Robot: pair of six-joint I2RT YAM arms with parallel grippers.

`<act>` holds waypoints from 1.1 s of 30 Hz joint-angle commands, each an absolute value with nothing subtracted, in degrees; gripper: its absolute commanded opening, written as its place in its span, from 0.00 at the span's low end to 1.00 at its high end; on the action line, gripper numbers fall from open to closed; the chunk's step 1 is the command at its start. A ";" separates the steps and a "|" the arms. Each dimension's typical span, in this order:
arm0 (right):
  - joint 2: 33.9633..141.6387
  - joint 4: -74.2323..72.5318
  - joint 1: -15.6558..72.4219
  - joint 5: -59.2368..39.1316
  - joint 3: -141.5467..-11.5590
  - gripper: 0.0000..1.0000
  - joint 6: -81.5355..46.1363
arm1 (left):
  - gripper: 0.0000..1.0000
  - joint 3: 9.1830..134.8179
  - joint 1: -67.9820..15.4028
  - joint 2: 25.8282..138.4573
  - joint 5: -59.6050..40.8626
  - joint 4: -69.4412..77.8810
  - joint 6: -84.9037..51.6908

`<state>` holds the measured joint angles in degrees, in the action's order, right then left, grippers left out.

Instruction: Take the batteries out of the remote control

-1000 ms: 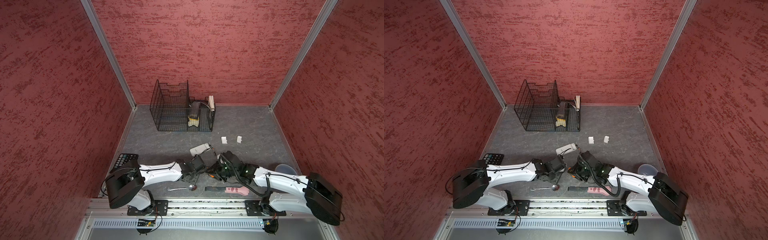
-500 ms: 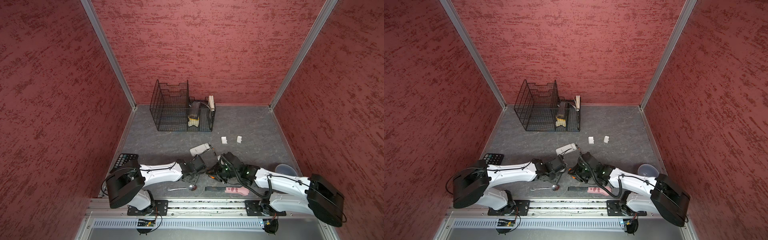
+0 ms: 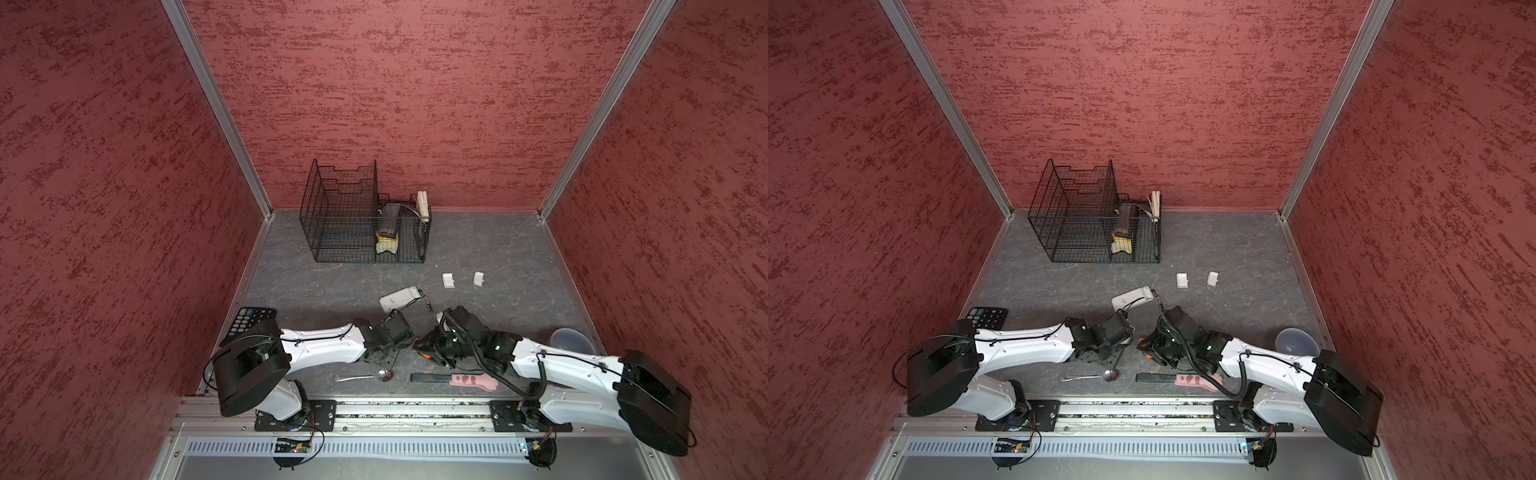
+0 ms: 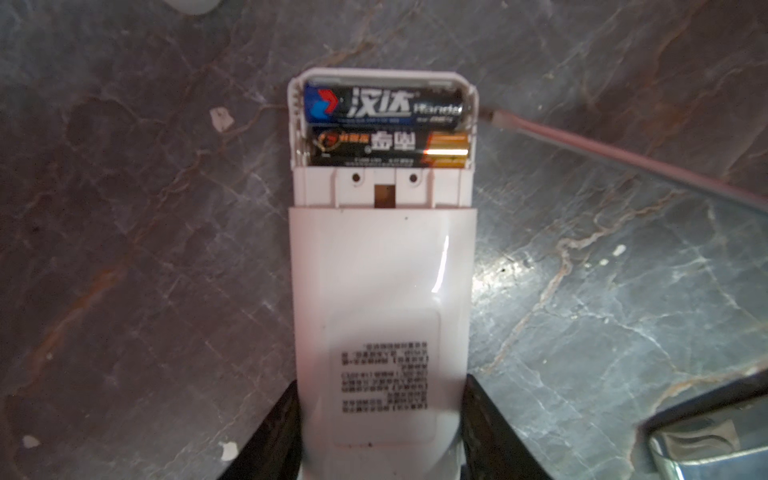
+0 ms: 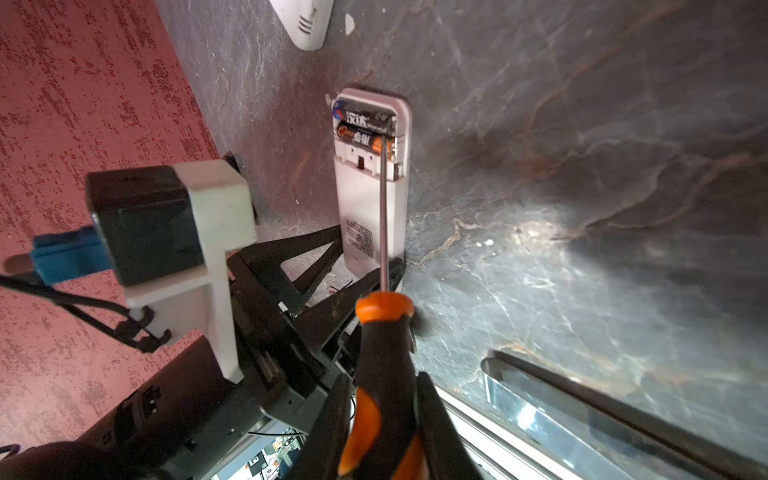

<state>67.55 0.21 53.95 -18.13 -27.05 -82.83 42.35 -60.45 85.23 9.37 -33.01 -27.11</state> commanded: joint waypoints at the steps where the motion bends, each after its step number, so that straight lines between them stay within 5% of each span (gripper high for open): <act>1: 67.49 -1.62 54.38 -16.24 -26.15 0.00 -86.56 | 0.36 41.66 -60.95 87.89 8.79 -30.99 -25.84; 33: 69.52 -4.86 54.57 -16.70 -25.85 0.00 -86.40 | 0.35 41.83 -61.33 88.18 8.96 -31.12 -25.74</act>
